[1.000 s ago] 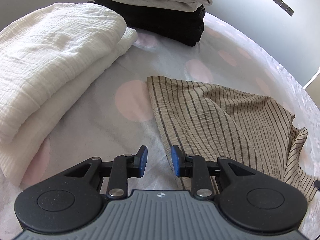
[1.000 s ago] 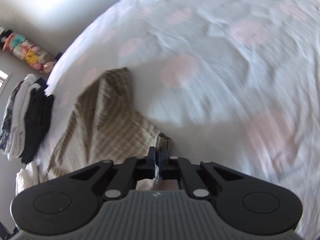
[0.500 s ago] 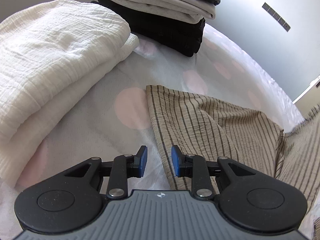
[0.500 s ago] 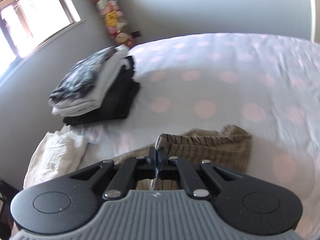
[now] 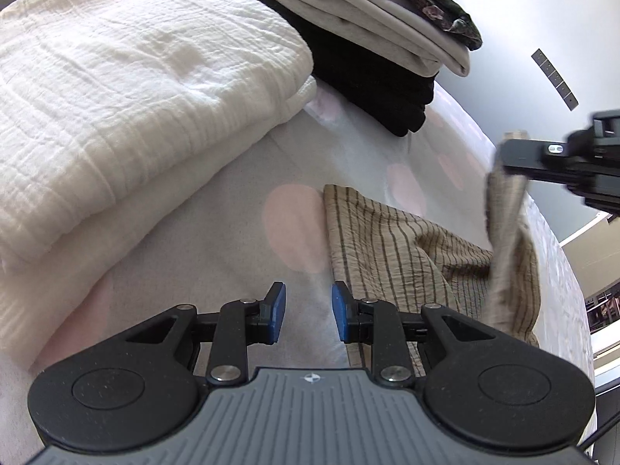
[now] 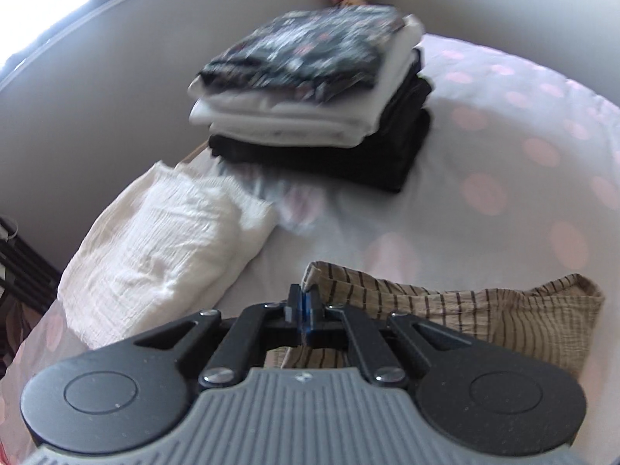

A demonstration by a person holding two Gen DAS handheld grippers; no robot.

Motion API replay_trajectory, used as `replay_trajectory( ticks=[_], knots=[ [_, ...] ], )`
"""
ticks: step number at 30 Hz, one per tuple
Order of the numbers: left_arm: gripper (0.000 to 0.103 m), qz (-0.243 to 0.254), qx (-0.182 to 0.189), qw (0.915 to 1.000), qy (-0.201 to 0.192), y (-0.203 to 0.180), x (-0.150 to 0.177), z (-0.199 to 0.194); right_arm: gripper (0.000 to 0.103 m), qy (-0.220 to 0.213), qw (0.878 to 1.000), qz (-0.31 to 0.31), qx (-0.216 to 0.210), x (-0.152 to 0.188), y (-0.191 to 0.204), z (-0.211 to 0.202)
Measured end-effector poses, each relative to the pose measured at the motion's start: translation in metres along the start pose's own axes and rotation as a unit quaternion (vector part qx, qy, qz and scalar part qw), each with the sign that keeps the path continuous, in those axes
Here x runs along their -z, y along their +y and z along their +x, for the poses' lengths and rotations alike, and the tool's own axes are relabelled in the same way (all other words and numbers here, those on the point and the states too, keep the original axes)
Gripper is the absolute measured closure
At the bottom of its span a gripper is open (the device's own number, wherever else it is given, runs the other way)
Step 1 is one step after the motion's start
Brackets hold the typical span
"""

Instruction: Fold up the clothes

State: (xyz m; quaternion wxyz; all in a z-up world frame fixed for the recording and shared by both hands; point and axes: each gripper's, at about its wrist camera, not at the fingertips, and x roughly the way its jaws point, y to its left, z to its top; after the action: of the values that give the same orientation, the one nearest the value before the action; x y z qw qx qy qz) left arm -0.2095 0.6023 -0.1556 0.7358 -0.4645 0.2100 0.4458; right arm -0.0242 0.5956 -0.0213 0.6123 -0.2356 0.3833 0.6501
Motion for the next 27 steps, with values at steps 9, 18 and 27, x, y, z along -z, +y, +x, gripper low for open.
replay_trajectory(
  ticks=[9,18,27],
  knots=[
    [0.074,-0.005,0.004,1.0,0.0,0.004,-0.003,0.007,0.099,0.045,0.999,0.007,-0.014,0.011,0.011,0.074],
    [0.073,-0.018,0.04,0.999,0.005,0.0,-0.004,0.003,0.082,0.025,0.999,0.041,-0.014,0.018,-0.014,0.044],
    [0.055,0.014,0.041,0.9987,0.027,-0.024,0.007,0.013,0.073,-0.011,0.996,0.075,0.04,0.092,-0.078,-0.066]
  ],
)
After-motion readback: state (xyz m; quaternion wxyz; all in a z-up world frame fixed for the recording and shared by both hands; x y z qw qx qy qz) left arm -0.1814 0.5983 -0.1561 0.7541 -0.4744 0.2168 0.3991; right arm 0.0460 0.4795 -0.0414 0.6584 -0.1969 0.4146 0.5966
